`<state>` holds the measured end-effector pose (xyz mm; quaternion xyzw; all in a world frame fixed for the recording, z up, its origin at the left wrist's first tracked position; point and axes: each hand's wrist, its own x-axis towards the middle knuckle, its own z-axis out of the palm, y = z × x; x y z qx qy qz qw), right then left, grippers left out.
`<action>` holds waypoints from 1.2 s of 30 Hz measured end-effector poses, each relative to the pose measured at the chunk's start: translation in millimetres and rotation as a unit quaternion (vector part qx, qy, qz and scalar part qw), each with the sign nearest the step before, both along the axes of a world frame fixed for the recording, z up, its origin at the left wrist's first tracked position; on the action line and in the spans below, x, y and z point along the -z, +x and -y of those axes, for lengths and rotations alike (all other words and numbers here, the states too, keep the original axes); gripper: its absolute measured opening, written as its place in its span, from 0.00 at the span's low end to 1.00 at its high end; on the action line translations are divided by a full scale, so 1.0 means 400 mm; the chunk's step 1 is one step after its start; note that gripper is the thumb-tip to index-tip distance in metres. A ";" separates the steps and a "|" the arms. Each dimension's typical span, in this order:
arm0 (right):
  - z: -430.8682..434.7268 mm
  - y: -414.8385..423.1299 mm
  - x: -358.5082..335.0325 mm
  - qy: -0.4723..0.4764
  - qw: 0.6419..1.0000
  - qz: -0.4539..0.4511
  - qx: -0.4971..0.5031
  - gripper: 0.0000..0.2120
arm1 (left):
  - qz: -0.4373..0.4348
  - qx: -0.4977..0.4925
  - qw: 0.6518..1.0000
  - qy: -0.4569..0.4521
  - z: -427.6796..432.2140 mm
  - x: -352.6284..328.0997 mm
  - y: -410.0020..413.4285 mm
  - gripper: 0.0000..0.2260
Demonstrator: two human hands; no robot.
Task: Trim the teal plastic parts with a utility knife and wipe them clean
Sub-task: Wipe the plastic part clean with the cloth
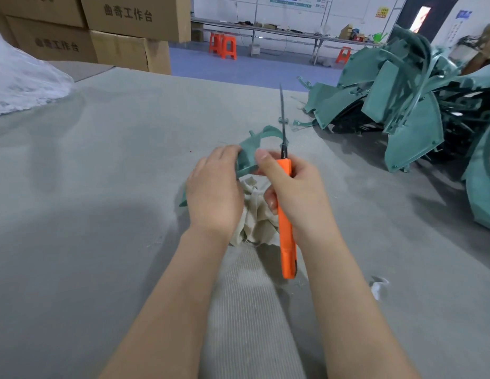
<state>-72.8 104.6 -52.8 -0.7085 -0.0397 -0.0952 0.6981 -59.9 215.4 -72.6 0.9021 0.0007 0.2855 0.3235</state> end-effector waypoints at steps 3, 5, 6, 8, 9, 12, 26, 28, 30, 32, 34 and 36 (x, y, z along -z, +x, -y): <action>-0.010 0.006 0.011 0.001 1.000 0.005 0.010 0.09 | 0.002 0.010 0.998 0.058 0.012 -0.003 -0.002 0.22; 0.004 0.013 0.011 0.023 0.999 -0.006 0.030 0.08 | -0.034 0.075 0.993 0.085 0.000 -0.002 0.010 0.25; 0.017 0.016 0.010 0.035 0.998 -0.015 0.040 0.07 | -0.063 0.126 0.986 0.086 -0.013 -0.004 0.013 0.27; 0.044 0.022 0.006 0.051 0.997 -0.026 0.058 0.05 | -0.129 0.201 0.971 0.025 -0.040 -0.012 0.012 0.37; 0.055 0.025 0.004 0.058 0.996 -0.029 0.063 0.05 | -0.151 0.208 0.965 -0.043 -0.049 -0.014 0.011 0.41; 0.066 0.031 0.008 0.062 0.996 -0.031 0.046 0.04 | -0.150 0.112 0.943 -0.275 -0.062 -0.014 0.018 0.39; 0.077 0.044 0.026 0.036 0.997 -0.038 0.057 0.13 | -0.208 0.163 0.748 -0.609 -0.081 -0.017 0.027 0.09; 0.086 0.049 0.035 -0.061 0.991 -0.001 0.119 0.22 | -0.185 0.148 0.739 -0.631 -0.087 -0.018 0.028 0.12; 0.094 0.051 0.043 -0.120 0.979 0.022 0.161 0.25 | -0.177 0.132 0.732 -0.644 -0.092 -0.015 0.030 0.16; 0.097 0.052 0.047 -0.192 0.965 0.042 0.172 0.27 | -0.176 0.133 0.719 -0.660 -0.097 -0.016 0.033 0.17; 0.094 0.053 0.050 -0.248 0.952 0.060 0.171 0.29 | -0.178 0.138 0.707 -0.670 -0.098 -0.018 0.033 0.18; 0.091 0.051 0.049 -0.266 0.947 0.069 0.164 0.30 | -0.179 0.140 0.705 -0.672 -0.099 -0.018 0.034 0.17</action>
